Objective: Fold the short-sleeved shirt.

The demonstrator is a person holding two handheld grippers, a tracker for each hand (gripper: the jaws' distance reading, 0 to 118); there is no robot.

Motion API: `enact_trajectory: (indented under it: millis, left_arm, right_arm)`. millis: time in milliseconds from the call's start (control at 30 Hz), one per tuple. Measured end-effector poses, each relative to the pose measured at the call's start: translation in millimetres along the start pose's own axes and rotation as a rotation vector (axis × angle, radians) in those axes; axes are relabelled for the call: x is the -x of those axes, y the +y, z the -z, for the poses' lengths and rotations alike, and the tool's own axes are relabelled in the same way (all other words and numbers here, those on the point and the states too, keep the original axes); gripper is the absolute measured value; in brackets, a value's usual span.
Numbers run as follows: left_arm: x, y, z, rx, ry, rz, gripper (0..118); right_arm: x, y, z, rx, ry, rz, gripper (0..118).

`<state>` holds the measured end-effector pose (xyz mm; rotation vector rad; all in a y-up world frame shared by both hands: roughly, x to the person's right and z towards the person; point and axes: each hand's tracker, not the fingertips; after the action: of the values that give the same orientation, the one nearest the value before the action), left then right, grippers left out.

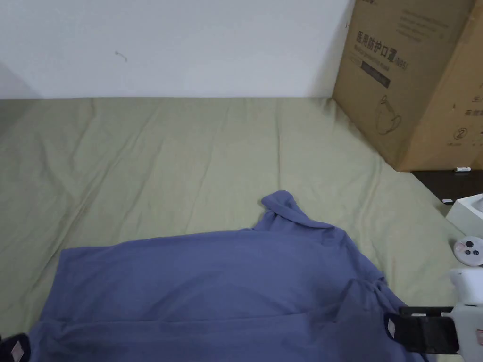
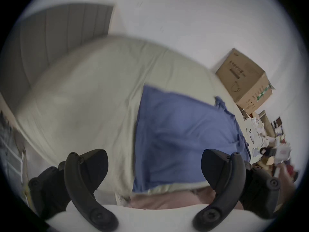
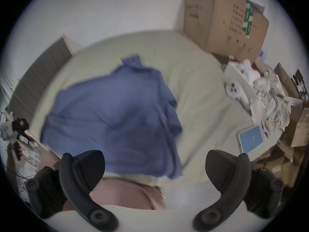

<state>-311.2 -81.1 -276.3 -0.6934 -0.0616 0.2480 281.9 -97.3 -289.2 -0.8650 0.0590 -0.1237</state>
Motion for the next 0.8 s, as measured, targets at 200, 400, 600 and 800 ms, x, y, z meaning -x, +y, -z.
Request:
enact_trajectory:
  millis: [200,400,600,800]
  left_arm:
    - [-45,14,-13,-0.13,-0.022,0.084,6]
    - [-8,81,79,0.064,-0.015,0.006,1]
    - [41,121,241,0.265,0.027,0.043,106]
    - [43,85,355,0.498,0.082,0.107,115]
  right_arm:
    - [65,22,-32,-0.249,0.22,0.08,3]
    - [89,45,-16,-0.164,0.261,0.011,0]
    - [79,49,19,-0.025,0.199,-0.002,0]
    - [69,45,46,0.056,0.168,0.028,0]
